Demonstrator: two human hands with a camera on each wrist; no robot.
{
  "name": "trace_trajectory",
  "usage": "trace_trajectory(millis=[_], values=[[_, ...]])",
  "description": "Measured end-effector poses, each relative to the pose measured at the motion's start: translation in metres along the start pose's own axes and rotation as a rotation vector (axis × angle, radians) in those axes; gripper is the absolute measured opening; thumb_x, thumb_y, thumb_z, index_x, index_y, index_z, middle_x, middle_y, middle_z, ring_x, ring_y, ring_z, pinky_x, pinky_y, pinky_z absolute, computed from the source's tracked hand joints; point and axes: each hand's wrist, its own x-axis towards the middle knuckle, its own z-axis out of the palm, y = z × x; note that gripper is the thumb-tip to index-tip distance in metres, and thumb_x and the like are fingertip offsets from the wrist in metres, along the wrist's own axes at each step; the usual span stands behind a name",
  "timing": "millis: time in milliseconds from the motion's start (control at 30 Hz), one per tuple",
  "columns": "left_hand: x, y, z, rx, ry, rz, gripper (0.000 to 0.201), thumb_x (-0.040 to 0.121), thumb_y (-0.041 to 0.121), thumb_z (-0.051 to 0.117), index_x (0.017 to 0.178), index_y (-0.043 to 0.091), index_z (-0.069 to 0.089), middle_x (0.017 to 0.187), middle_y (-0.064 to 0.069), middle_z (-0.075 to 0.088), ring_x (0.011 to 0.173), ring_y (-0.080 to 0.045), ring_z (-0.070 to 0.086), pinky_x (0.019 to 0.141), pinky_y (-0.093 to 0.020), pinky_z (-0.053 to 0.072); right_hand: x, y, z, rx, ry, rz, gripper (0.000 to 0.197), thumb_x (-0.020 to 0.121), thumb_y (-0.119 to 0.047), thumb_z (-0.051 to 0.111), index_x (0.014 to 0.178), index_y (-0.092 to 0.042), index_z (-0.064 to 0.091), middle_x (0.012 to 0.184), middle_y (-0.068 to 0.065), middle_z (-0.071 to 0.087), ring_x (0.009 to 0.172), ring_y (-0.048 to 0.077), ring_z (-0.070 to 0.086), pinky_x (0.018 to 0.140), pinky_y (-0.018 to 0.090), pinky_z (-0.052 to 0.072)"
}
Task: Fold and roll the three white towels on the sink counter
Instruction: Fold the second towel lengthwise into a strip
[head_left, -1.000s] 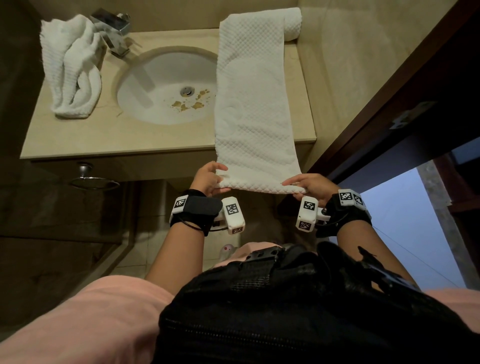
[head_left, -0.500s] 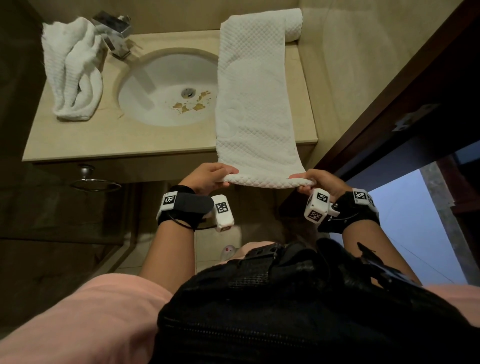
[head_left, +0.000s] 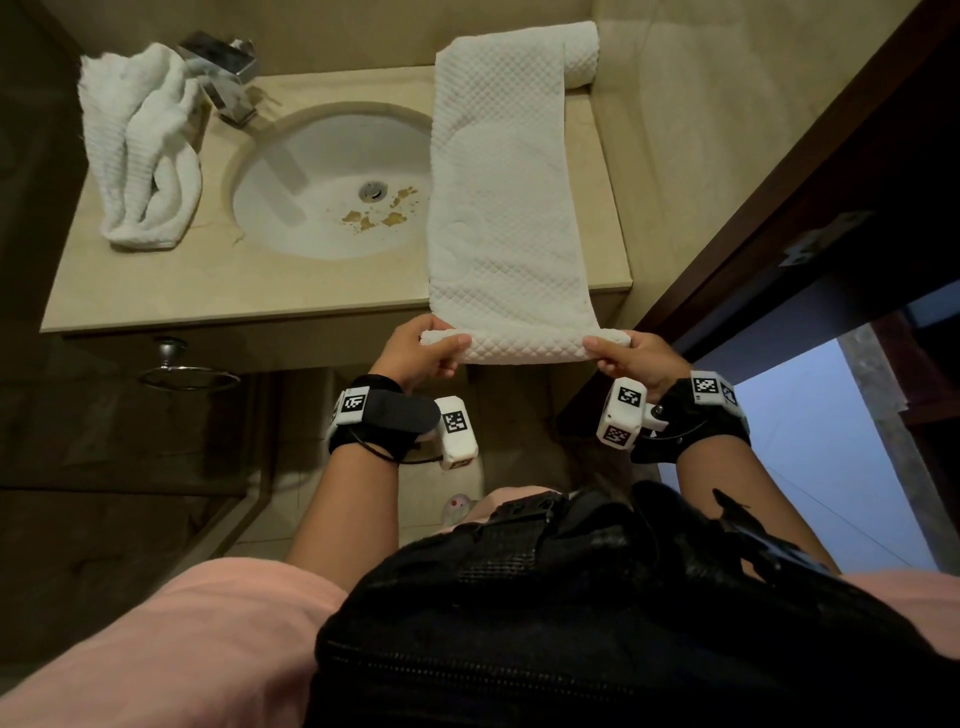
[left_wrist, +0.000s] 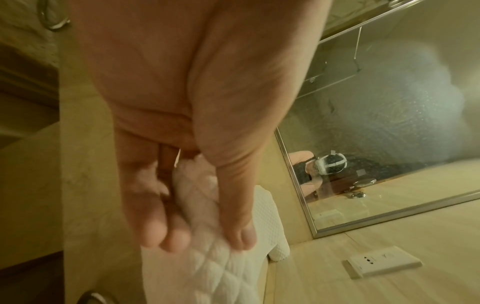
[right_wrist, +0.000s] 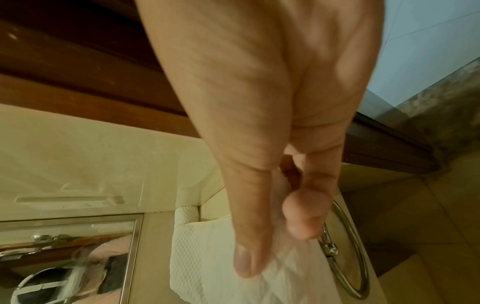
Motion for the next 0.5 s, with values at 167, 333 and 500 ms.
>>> trace_trajectory(millis=[167,333,500], values=[[0.002,-0.005,0.011,-0.055,0.082,-0.083,0.016,0.086,0.021,0.070,0.087,0.013,0.056,0.087,-0.003,0.064,0.072,-0.015,0.064,0.068,-0.031,0.059,0.006,0.006,0.006,0.127,0.023,0.055,0.011,0.087,-0.014,0.066,0.095,-0.007,0.063,0.088,0.008,0.066,0.071,0.012,0.062,0.061,0.016,0.055],[0.009,-0.009,0.015,-0.244,0.151,-0.152,0.023,0.082,0.010,0.072,0.076,0.012,0.050,0.092,-0.009,0.064,0.080,-0.020,0.065,0.062,-0.033,0.059,0.008,0.007,0.012,0.175,0.047,0.122,0.012,0.088,-0.013,0.066,0.093,-0.003,0.061,0.095,0.011,0.066,0.086,0.022,0.066,0.073,0.030,0.058],[0.019,-0.012,0.019,-0.306,0.273,-0.206,0.029,0.079,0.002,0.073,0.073,0.012,0.046,0.096,-0.012,0.063,0.081,-0.022,0.065,0.051,-0.027,0.056,0.011,-0.001,0.019,0.185,0.110,0.109,0.012,0.085,-0.006,0.068,0.090,-0.004,0.058,0.094,0.012,0.065,0.080,0.022,0.066,0.068,0.034,0.058]])
